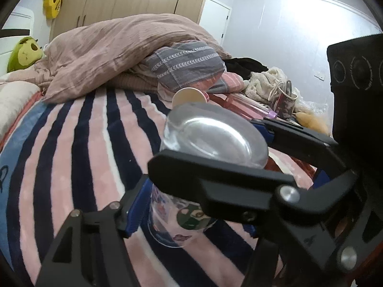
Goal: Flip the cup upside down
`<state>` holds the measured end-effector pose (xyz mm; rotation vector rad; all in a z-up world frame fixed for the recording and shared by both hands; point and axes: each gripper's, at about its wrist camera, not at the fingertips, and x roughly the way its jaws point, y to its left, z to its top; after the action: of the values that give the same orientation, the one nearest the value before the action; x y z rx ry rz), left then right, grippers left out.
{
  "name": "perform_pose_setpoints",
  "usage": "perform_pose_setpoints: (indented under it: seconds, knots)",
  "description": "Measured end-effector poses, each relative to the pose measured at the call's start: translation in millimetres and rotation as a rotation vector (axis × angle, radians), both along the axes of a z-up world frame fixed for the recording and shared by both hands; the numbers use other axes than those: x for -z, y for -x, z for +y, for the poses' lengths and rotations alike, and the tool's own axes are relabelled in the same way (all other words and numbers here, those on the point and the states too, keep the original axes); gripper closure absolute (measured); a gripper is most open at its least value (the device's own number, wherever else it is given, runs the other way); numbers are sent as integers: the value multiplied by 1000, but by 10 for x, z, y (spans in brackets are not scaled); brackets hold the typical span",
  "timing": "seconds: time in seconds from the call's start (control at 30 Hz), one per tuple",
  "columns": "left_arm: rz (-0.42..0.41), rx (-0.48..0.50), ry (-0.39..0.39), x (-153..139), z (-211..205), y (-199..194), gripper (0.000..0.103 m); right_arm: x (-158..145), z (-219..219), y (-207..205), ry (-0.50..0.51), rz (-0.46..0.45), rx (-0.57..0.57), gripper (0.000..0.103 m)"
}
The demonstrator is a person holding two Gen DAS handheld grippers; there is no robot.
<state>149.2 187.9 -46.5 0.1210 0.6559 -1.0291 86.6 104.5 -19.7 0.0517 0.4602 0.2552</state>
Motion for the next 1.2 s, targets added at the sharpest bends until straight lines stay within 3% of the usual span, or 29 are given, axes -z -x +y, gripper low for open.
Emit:
perform_pose_setpoints:
  seconds: [0.13,0.23,0.57,0.7,0.83,1.03,1.2]
  knots:
    - [8,-6,-14,4,-4,8,29,-13,-54,5,-72,-12,-12,43]
    - [30,-14,-3,-19,16,-19,20,-29,-97,13,-77,-16,6,35]
    - [33,-35,-15,-78,50,10,18,-84,-131,70,-86,-27,23,28]
    - [11,-82,-8,-251,192,81,8,-223,-285,294,-99,-79,52,11]
    - [-29,-177,-26,-421,360,150,4,-295,-551,607,-144,-115,84,1]
    - [-78,-273,-2,-654,543,278,1,-262,-676,829,-80,-92,139,1]
    - [-92,-293,2,-715,598,293,1,-210,-664,893,-52,-79,147,1]
